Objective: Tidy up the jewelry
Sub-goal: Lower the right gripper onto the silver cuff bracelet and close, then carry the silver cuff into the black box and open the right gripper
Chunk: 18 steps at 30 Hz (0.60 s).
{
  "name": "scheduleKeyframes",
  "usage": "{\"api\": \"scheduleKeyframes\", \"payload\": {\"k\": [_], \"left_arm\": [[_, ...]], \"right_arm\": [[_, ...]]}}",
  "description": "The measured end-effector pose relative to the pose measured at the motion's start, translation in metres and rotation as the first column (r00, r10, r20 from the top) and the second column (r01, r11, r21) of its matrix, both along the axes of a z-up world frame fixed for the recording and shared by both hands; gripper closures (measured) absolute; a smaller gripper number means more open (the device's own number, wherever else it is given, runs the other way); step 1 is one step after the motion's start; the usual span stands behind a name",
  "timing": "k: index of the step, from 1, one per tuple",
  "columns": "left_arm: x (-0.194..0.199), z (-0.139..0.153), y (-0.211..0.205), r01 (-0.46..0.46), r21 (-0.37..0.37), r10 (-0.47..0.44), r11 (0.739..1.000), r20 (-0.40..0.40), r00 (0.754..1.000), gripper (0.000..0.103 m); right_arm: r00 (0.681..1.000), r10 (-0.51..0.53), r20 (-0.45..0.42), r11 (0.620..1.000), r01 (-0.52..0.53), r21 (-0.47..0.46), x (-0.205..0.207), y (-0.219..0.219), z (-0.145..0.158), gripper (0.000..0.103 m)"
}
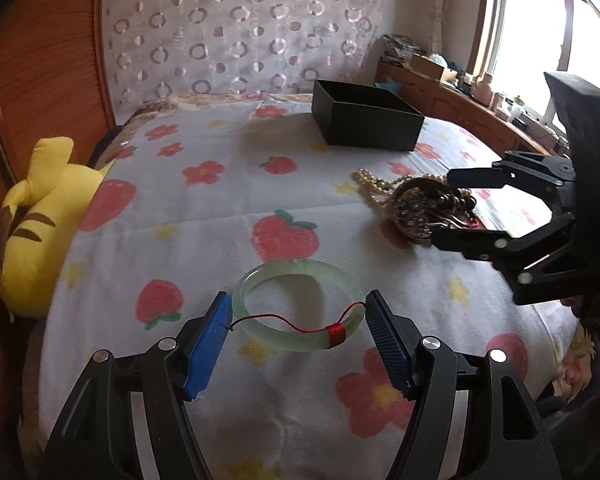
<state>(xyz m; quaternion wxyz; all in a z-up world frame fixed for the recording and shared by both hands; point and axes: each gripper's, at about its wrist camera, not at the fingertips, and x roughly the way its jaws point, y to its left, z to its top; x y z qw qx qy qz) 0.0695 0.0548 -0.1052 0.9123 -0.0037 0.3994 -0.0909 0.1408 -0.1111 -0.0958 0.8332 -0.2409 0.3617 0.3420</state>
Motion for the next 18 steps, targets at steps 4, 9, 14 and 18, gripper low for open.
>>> {"api": "scheduleKeyframes", "payload": {"k": [4, 9, 14, 18], "left_arm": [[0.002, -0.006, 0.002, 0.0, 0.011, 0.0, 1.0, -0.017, 1.0, 0.037], [0.002, -0.013, 0.002, -0.005, 0.024, 0.006, 1.0, -0.03, 1.0, 0.037], [0.001, -0.014, 0.0, -0.006, 0.04, 0.007, 0.999, -0.029, 1.0, 0.036], [0.003, -0.015, -0.005, -0.002, 0.074, 0.004, 0.997, -0.031, 1.0, 0.033]], "right_arm": [[1.0, 0.024, 0.015, 0.997, -0.023, -0.072, 0.003, 0.01, -0.006, 0.028], [0.999, 0.037, 0.039, 0.989, -0.031, -0.143, 0.008, 0.018, -0.014, 0.029], [0.998, 0.041, 0.044, 0.99, -0.035, -0.14, 0.01, 0.012, -0.011, 0.039], [0.998, 0.041, 0.057, 0.995, -0.036, -0.095, 0.007, 0.005, -0.004, 0.039]]}}
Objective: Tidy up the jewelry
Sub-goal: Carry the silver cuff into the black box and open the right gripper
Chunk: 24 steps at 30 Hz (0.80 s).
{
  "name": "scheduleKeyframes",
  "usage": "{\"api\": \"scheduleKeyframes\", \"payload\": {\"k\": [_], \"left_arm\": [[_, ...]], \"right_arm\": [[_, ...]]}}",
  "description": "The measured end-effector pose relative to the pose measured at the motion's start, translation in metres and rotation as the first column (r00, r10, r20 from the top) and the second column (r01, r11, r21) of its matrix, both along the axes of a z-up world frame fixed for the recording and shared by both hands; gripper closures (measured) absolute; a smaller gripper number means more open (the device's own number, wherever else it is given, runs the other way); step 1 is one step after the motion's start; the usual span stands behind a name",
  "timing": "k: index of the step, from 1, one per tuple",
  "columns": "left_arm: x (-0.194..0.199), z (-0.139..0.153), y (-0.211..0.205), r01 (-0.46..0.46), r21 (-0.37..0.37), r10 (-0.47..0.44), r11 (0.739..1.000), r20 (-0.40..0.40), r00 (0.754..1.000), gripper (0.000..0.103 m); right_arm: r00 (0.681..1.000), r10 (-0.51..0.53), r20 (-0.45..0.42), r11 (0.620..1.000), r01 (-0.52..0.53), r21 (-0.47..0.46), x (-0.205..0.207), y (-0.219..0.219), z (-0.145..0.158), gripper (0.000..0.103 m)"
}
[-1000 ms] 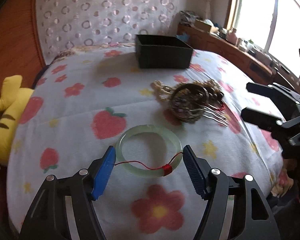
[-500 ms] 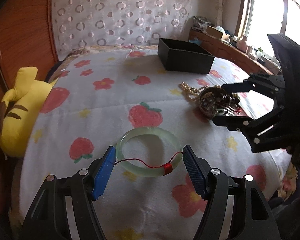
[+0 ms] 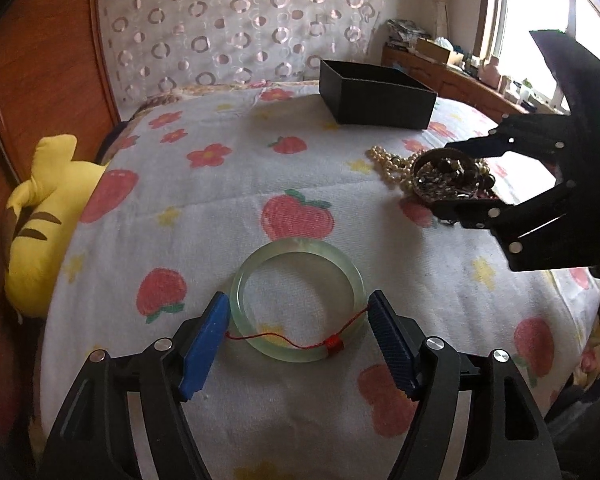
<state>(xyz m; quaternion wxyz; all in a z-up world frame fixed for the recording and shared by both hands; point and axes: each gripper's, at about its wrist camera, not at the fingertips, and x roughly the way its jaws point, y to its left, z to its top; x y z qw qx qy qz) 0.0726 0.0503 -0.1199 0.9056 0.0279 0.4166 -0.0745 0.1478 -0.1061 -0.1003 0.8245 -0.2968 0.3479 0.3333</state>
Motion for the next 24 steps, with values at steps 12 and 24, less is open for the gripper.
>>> {"api": "scheduleKeyframes", "payload": {"k": [12, 24], "left_arm": [[0.007, 0.0, -0.001, 0.019, 0.018, -0.019, 1.0, 0.01, 1.0, 0.034], [0.03, 0.046, -0.011, 0.051, -0.052, -0.045, 0.997, 0.113, 0.993, 0.034]], "right_arm": [[0.999, -0.028, 0.036, 0.986, 0.022, 0.163, -0.008, -0.027, 0.043, 0.039], [0.991, -0.128, 0.036, 0.964, 0.116, 0.24, 0.031, -0.063, 0.054, 0.039]]}}
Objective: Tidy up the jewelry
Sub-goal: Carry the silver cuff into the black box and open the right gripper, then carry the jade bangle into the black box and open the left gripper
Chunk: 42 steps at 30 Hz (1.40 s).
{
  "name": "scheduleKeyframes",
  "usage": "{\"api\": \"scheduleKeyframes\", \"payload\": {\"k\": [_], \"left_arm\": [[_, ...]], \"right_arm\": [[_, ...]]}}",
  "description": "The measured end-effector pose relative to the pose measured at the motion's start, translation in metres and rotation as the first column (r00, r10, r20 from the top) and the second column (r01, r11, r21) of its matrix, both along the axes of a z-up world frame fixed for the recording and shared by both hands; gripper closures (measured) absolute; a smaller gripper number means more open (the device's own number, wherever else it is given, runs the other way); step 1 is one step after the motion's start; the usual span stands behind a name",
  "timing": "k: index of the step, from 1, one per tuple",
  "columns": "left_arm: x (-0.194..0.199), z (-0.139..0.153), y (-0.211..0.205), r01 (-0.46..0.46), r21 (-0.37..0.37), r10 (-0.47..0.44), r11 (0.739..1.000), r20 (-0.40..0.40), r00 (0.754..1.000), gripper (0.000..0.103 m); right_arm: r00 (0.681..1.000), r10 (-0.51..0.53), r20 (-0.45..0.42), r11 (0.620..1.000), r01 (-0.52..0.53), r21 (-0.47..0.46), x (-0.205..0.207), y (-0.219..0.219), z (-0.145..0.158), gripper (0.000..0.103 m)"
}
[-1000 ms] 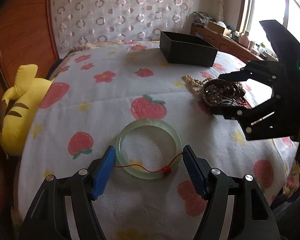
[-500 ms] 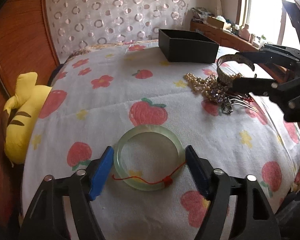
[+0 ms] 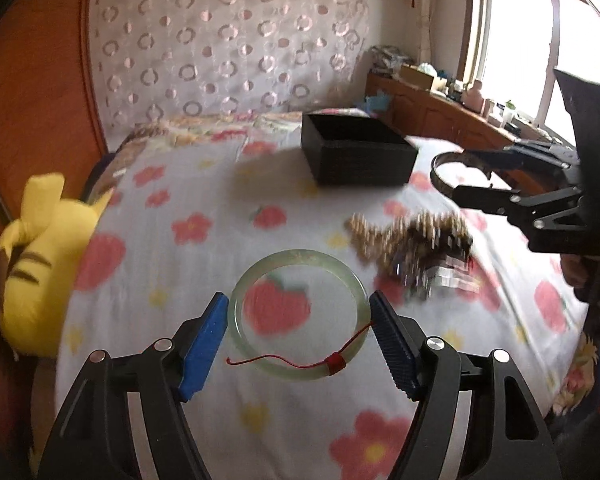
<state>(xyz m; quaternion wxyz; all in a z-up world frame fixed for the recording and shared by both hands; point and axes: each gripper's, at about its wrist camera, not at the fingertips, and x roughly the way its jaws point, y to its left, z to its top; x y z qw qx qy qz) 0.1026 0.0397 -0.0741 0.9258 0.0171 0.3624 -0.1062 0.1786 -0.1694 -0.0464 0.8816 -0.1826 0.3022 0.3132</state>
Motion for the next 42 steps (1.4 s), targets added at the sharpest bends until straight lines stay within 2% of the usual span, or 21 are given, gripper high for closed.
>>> {"api": "scheduleKeyframes", "payload": {"k": [6, 13, 19, 30, 34, 42], "left_arm": [[0.031, 0.024, -0.011, 0.028, 0.008, -0.029, 1.0, 0.049, 0.998, 0.034], [0.074, 0.039, -0.017, 0.029, 0.017, -0.03, 0.999, 0.057, 0.998, 0.034], [0.105, 0.048, -0.019, 0.029, 0.002, -0.029, 1.0, 0.06, 0.998, 0.034], [0.166, 0.048, -0.03, 0.044, 0.007, -0.045, 0.999, 0.039, 0.998, 0.034], [0.18, 0.047, -0.034, 0.056, 0.005, -0.057, 0.998, 0.038, 0.998, 0.034], [0.2, 0.045, -0.053, 0.097, 0.004, -0.097, 0.995, 0.033, 0.995, 0.034]], "right_arm": [[0.999, -0.043, -0.002, 0.999, 0.043, 0.019, 0.049, -0.011, 0.003, 0.039], [0.997, -0.071, -0.033, 0.997, 0.072, 0.033, 0.106, -0.011, -0.003, 0.039], [0.994, -0.059, -0.093, 0.997, 0.064, 0.043, 0.143, -0.005, -0.013, 0.039], [0.991, 0.002, -0.134, 1.0, -0.003, -0.005, 0.16, 0.012, -0.032, 0.039], [0.992, 0.002, -0.124, 1.0, 0.001, 0.025, 0.161, 0.006, -0.025, 0.023], [0.993, -0.057, -0.099, 0.996, 0.062, 0.056, 0.157, -0.03, -0.003, 0.023]]}}
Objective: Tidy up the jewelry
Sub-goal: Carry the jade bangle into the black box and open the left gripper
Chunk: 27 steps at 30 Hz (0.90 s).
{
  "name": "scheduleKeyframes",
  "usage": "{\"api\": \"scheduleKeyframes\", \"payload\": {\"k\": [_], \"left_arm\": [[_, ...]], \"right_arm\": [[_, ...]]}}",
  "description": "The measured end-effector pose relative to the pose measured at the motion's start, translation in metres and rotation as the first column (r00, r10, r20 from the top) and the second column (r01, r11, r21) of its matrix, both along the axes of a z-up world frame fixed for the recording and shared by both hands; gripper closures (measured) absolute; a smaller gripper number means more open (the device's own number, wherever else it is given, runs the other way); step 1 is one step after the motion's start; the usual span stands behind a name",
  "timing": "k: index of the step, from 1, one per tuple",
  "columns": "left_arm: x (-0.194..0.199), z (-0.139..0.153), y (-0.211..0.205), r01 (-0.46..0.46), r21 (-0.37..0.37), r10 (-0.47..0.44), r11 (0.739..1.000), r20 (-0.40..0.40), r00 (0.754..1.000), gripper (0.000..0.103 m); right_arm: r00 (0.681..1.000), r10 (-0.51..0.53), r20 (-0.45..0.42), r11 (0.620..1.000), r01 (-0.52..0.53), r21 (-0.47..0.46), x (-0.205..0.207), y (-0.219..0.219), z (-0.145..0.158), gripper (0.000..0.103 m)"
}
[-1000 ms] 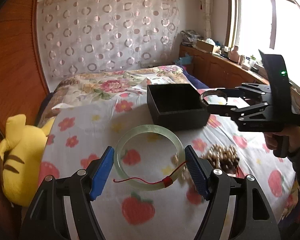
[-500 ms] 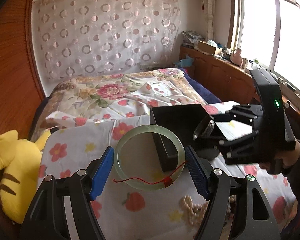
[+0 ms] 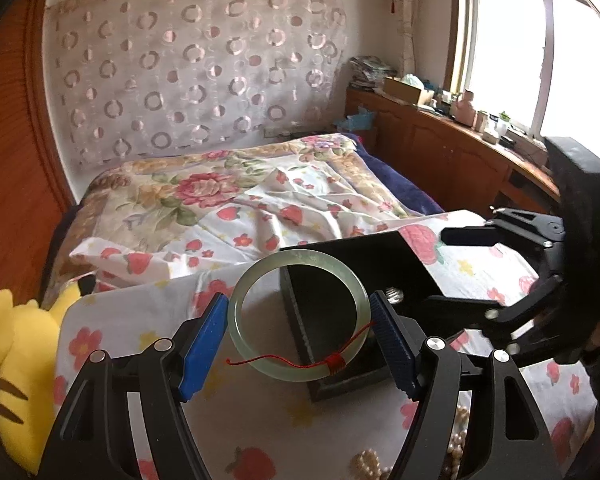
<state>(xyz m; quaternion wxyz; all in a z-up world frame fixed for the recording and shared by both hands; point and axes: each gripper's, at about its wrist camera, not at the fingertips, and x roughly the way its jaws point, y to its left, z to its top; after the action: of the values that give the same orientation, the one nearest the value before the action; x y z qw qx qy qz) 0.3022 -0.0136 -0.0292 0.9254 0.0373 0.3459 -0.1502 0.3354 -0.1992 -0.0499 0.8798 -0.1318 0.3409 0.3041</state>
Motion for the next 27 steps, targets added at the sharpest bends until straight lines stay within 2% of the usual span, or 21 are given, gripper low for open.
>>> {"api": "scheduleKeyframes", "payload": {"k": [9, 27], "left_arm": [[0.021, -0.014, -0.024, 0.047, 0.011, -0.047, 0.999, -0.034, 0.998, 0.034], [0.03, -0.031, -0.047, 0.072, 0.046, -0.067, 0.996, -0.091, 0.994, 0.034]], "right_arm": [[0.995, -0.093, -0.018, 0.996, 0.093, -0.008, -0.01, -0.036, -0.01, 0.023], [0.993, -0.113, -0.018, 0.994, 0.113, -0.008, -0.027, -0.049, -0.017, 0.023]]}}
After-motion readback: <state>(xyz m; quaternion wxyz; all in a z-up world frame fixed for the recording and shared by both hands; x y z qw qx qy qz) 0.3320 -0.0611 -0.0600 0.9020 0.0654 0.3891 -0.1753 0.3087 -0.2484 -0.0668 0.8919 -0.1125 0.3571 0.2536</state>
